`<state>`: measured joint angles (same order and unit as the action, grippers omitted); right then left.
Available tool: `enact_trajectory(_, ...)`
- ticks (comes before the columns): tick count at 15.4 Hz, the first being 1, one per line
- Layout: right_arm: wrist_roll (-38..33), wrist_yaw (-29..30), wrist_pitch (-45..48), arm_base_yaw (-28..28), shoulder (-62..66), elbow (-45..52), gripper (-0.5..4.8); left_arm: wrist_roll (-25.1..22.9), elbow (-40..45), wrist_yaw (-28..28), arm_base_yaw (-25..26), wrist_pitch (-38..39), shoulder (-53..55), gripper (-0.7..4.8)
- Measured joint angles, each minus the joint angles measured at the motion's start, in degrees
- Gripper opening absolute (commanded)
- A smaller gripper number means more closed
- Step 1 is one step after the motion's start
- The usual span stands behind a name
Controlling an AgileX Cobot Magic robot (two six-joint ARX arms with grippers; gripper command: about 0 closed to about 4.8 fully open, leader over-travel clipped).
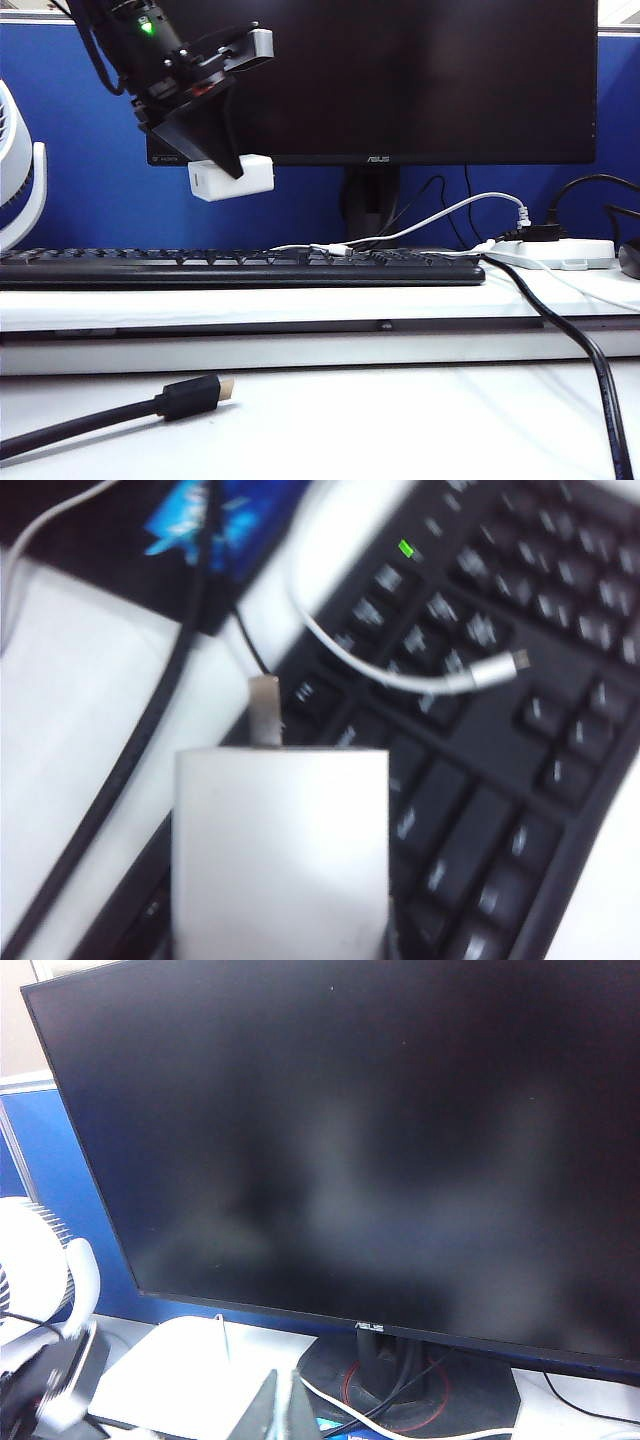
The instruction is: Pick up the Type-C charging cable and the charging base, insert one end of the Type-C charger into the corresponding slot on the base, and finally place the plugged-in charger back on the table.
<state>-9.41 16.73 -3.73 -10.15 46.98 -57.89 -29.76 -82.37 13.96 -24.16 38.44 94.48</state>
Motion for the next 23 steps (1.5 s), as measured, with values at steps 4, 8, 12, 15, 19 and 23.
enact_trajectory(4, 0.00, -0.02, 0.02, 0.00, 0.11, 0.00, -0.01, -16.50, -0.09, 0.00, 0.00, 6.84, 0.00, 1.27)
enact_trajectory(8, 0.00, -0.02, 0.00, 0.00, 0.37, 0.00, -0.01, -26.71, -0.09, -0.04, 0.02, 12.17, 0.00, 1.52)
enact_trajectory(12, 0.00, 1.14, 0.00, 0.00, 0.35, 0.00, -0.01, -21.14, -0.09, -0.26, 0.04, 8.24, 0.00, 3.64)
enact_trajectory(15, 0.00, 1.31, 0.00, 0.02, -0.02, 0.00, -0.01, -21.57, -0.09, -1.44, 0.04, 7.04, 0.00, 4.03)
enact_trajectory(19, 0.00, 1.31, 0.00, 0.00, 0.00, 0.00, -0.01, 7.43, -1.73, -2.21, 0.00, 2.45, 0.02, 4.03)
enact_trajectory(23, 0.00, 1.31, 0.00, 0.02, -0.02, 0.00, -0.02, 62.95, -6.40, 0.24, 0.04, 2.64, -0.09, 4.03)
